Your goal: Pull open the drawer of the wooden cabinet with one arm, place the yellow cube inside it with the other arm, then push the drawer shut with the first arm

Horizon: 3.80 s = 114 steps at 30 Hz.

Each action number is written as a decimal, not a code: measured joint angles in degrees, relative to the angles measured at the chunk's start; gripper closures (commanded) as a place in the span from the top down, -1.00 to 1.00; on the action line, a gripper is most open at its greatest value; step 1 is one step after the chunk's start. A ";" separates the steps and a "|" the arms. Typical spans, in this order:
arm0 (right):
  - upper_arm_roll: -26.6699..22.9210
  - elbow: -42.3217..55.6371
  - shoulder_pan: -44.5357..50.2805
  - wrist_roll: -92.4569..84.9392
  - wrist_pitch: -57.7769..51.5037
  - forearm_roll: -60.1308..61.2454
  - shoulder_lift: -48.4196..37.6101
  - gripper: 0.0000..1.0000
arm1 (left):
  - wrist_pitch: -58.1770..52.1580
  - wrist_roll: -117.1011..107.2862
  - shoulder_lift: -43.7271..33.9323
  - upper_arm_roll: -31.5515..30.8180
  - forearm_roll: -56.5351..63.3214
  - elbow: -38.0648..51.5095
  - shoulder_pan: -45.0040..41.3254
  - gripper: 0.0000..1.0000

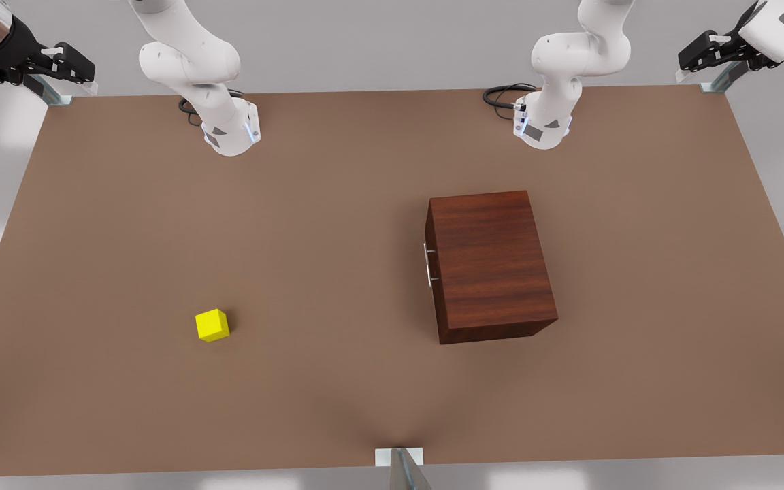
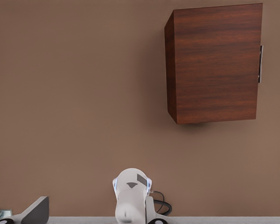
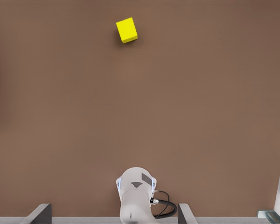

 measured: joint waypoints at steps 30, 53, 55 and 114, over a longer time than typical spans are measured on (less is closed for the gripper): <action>-4.97 -44.53 4.13 -1.39 48.14 0.49 -6.16 1.00 | 36.52 0.23 2.57 -10.66 1.62 -18.52 -1.17 1.00; -5.04 -44.01 4.13 -1.43 48.42 0.48 -5.54 1.00 | 42.11 -30.57 34.91 -10.14 18.57 2.88 -40.45 1.00; -5.04 -44.00 4.12 -1.43 48.42 0.48 -5.54 1.00 | 42.99 -34.43 36.59 -10.02 19.50 2.74 -40.29 1.00; -5.44 -42.16 3.86 -2.16 48.34 2.35 -1.85 1.00 | 51.65 -71.00 46.03 -10.07 36.99 3.40 -45.47 1.00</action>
